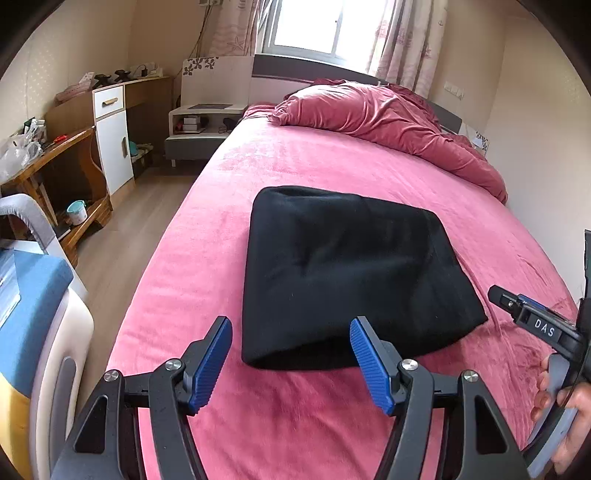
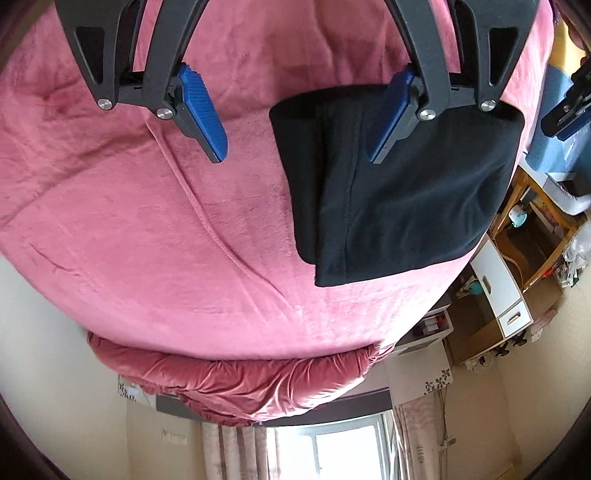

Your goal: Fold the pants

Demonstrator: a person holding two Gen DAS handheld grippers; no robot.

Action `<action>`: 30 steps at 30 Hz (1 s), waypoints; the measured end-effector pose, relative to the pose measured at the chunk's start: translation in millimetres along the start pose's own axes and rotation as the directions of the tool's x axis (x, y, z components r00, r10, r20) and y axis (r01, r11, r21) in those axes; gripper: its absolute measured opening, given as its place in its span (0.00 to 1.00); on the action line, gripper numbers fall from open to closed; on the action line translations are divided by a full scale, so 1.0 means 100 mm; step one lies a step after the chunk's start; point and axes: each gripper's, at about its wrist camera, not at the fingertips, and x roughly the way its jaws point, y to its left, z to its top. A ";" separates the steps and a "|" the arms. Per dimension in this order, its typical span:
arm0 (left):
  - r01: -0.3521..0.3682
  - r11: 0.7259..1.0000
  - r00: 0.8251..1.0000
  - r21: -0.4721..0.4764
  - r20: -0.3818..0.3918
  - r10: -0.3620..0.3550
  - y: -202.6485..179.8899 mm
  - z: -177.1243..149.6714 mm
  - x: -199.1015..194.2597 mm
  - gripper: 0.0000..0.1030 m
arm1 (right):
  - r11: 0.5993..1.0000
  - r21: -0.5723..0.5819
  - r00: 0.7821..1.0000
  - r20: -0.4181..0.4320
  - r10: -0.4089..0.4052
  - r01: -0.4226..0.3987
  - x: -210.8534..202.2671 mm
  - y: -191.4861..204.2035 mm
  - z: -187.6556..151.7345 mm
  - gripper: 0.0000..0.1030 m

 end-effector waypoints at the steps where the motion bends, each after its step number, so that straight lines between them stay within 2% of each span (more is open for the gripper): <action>1: -0.003 1.000 1.000 0.001 0.000 0.003 0.00 -0.03 -0.02 0.66 | 1.000 -0.011 1.000 0.005 -0.001 0.001 -0.03 0.03 -0.03 0.77; 13: -0.052 0.998 0.998 0.022 0.029 0.051 -0.08 -0.26 -0.29 0.66 | 0.997 -0.075 1.000 0.003 0.024 -0.024 -0.22 0.39 -0.39 0.82; 19: -0.051 0.999 0.998 0.016 0.025 0.051 -0.10 -0.37 -0.39 0.66 | 0.993 -0.114 1.000 0.022 0.019 -0.017 -0.37 0.55 -0.51 0.84; 24: -0.060 0.998 0.998 0.030 0.009 0.059 -0.12 -0.46 -0.42 0.66 | 0.992 -0.127 1.000 0.021 0.017 -0.015 -0.42 0.60 -0.60 0.85; 30: -0.080 0.996 0.997 0.040 0.024 0.079 -0.13 -0.47 -0.48 0.67 | 0.991 -0.135 1.000 0.023 0.013 -0.009 -0.48 0.62 -0.65 0.85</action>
